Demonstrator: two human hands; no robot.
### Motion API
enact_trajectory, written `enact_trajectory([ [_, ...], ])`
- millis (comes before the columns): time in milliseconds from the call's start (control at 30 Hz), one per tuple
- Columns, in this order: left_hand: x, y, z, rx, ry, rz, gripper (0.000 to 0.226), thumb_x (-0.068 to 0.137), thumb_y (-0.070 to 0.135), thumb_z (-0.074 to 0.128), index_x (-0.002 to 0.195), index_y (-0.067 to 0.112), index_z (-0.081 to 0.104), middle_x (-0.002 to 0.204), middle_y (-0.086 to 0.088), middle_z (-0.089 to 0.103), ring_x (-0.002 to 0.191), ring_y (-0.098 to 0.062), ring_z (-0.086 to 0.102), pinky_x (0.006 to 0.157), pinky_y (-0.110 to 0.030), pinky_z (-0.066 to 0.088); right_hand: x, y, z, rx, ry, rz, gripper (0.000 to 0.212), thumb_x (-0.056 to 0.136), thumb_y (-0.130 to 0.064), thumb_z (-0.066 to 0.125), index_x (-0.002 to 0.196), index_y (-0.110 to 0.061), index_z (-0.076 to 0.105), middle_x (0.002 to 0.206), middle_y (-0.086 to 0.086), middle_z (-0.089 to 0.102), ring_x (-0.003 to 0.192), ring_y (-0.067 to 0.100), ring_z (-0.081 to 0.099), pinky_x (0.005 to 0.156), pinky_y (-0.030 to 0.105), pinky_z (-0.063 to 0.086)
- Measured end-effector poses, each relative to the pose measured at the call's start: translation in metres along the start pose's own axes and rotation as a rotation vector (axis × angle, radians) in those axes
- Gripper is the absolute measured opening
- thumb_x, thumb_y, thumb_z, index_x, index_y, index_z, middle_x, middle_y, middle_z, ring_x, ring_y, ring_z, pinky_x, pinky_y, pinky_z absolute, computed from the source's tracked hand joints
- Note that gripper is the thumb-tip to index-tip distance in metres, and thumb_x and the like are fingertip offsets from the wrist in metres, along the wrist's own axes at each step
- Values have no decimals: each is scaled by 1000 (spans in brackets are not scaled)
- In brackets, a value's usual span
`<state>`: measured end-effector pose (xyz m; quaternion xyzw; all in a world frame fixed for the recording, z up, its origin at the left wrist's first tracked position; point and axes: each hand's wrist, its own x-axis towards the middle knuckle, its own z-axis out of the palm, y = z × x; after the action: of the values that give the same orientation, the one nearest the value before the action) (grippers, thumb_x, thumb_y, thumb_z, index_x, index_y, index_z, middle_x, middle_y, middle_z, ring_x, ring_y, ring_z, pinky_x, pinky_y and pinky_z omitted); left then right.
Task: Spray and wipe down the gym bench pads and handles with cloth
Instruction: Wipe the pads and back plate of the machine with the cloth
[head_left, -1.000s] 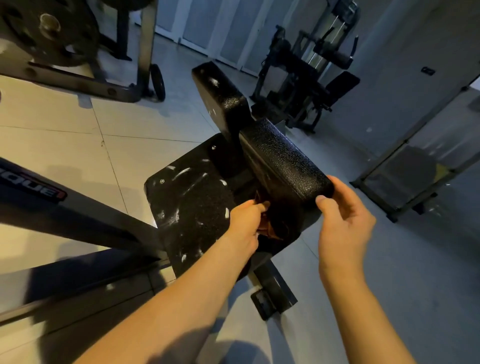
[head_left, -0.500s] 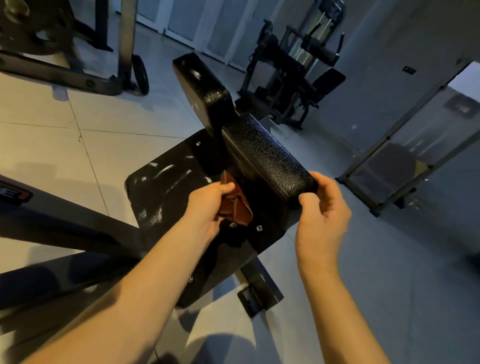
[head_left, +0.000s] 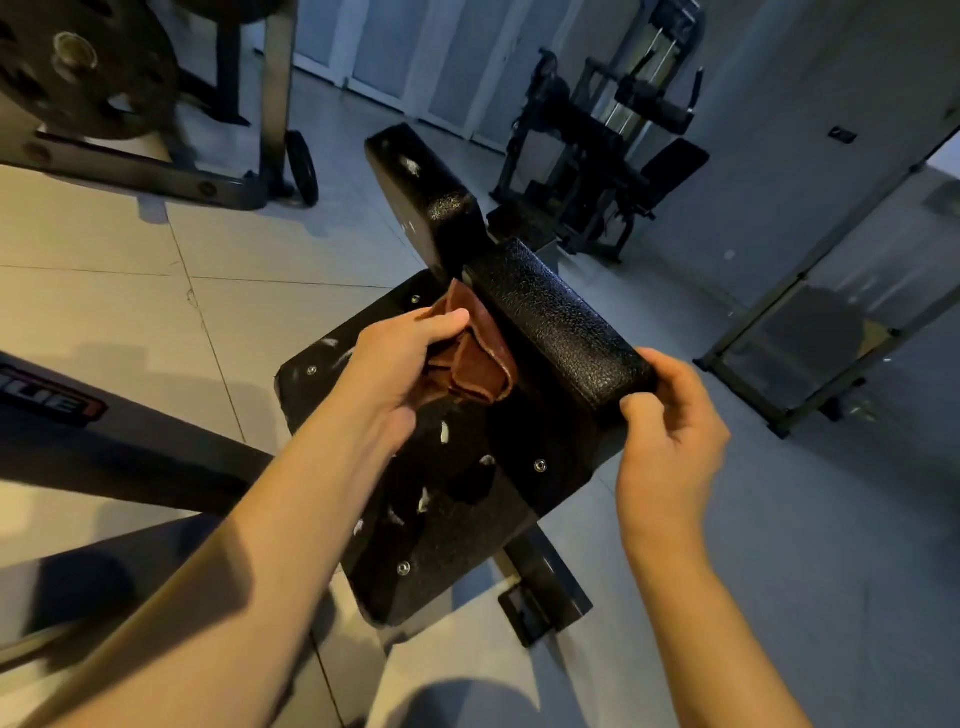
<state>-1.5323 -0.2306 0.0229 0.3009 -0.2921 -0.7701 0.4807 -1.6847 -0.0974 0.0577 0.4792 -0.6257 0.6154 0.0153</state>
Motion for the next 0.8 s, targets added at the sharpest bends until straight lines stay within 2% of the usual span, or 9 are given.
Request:
enact_trajectory([
  [167, 17, -39, 16, 77, 120, -54, 11, 93, 11, 70, 102, 18, 74, 90, -7, 78, 83, -22, 75, 81, -43, 61, -1, -3, -2, 7, -18, 11, 36, 80, -17, 50, 109, -24, 71, 102, -4, 68, 103, 14, 63, 81, 18, 51],
  [267, 24, -49, 28, 7, 172, -49, 12, 97, 6, 66, 100, 14, 74, 83, -6, 74, 74, -20, 71, 83, -44, 62, 0, -1, -3, -5, -31, -8, 35, 81, -17, 51, 107, -33, 69, 103, -7, 69, 105, 14, 63, 86, 23, 52],
  [333, 23, -47, 28, 11, 177, -35, 14, 96, 6, 66, 96, 17, 74, 83, -6, 74, 77, -21, 72, 85, -46, 62, 0, 1, -4, -12, -33, -20, 35, 82, -16, 52, 107, -34, 68, 103, -7, 69, 106, 15, 63, 88, 27, 53],
  [400, 19, -33, 23, 29, 165, -4, 16, 94, 5, 67, 91, 19, 73, 82, -6, 77, 80, -22, 75, 82, -45, 62, 0, 2, -4, -5, -24, -26, 35, 82, -16, 52, 107, -31, 69, 102, -7, 69, 105, 16, 63, 89, 29, 53],
  [500, 9, 4, 16, -22, 157, 92, 10, 90, 8, 70, 96, 15, 73, 78, -2, 77, 69, -16, 74, 63, -33, 61, 1, 3, 0, 9, 8, -28, 34, 82, -14, 50, 108, -26, 70, 100, -4, 68, 103, 18, 63, 86, 28, 53],
  [567, 1, 29, 13, -48, 136, 163, 6, 88, 13, 72, 94, 13, 72, 85, -5, 77, 75, -20, 75, 67, -34, 62, 1, 3, 3, 15, 25, -13, 34, 81, -14, 50, 107, -24, 70, 100, -3, 68, 103, 19, 63, 83, 23, 52],
  [633, -4, 39, 12, -11, 111, 215, 2, 89, 15, 72, 87, 14, 73, 78, -2, 76, 75, -20, 74, 67, -34, 60, -1, 2, 3, 24, 31, 12, 35, 81, -15, 49, 109, -21, 70, 102, -1, 68, 105, 20, 63, 83, 23, 52],
  [700, -1, 31, 11, -5, 180, 179, 10, 89, 15, 71, 79, 16, 71, 67, 2, 73, 70, -18, 72, 65, -34, 59, -2, 0, 2, 30, 25, 31, 37, 81, -17, 49, 112, -19, 70, 104, 0, 68, 106, 20, 63, 83, 22, 52],
  [800, 11, -2, 7, -23, 301, 48, 13, 89, 10, 70, 79, 17, 69, 73, -2, 72, 75, -21, 71, 73, -36, 59, -2, -3, 0, 23, 5, 29, 38, 81, -17, 49, 112, -20, 70, 104, 0, 68, 105, 17, 63, 81, 19, 52],
])
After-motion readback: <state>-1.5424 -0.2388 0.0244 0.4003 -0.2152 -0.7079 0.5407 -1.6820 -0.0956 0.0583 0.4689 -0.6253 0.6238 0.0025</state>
